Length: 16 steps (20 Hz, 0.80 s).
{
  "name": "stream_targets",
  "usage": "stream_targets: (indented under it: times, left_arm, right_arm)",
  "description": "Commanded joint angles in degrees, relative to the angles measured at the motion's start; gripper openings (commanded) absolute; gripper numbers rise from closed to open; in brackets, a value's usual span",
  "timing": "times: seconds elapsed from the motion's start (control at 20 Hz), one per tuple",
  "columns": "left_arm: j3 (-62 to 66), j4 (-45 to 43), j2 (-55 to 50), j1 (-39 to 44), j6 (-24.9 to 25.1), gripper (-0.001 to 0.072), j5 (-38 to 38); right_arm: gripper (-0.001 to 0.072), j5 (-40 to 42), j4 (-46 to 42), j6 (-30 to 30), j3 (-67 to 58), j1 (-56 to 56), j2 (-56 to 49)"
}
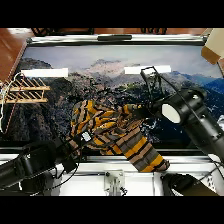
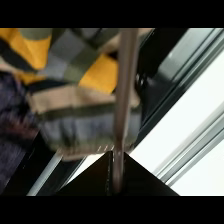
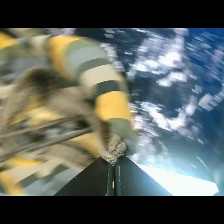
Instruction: Fold the shirts.
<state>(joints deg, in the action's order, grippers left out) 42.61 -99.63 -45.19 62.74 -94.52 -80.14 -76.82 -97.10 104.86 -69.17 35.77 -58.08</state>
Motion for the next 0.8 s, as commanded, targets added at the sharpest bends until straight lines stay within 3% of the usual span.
stream_targets:
  times: [0.0, 0.05, 0.15, 0.25, 0.65, 0.75]
  left_arm:
    - [-0.26, 1.49, -1.42, 0.85, 1.84, 0.0046, 4.76]
    - [-0.24, 1.36, -2.12, 0.85, 0.46, 0.0046, 4.13]
    - [-0.24, -1.27, -2.86, 0.85, -7.65, 0.0046, 2.08]
    - [0.20, -4.33, -2.16, 0.85, -9.79, 0.0046, 1.97]
    - [11.85, -16.31, 2.73, -2.64, -2.23, 0.0046, -8.31]
    - [14.19, -16.83, 4.61, -7.15, 2.71, 0.0046, -8.57]
  right_arm:
    - [0.0056, 6.14, 11.85, -9.84, -0.07, 0.07, 3.54]
    - [0.0056, 8.55, 13.92, -10.05, -0.17, 0.07, 4.70]
    - [0.0055, 12.24, 17.27, -11.06, -1.07, 0.07, 6.64]
    - [0.0055, 14.34, 17.70, -11.10, -2.67, 0.04, 7.63]
    - [0.0056, 14.56, 12.31, -11.06, -6.75, 0.04, 7.67]
    - [0.0056, 14.23, 11.17, -11.06, -8.28, 0.04, 7.67]
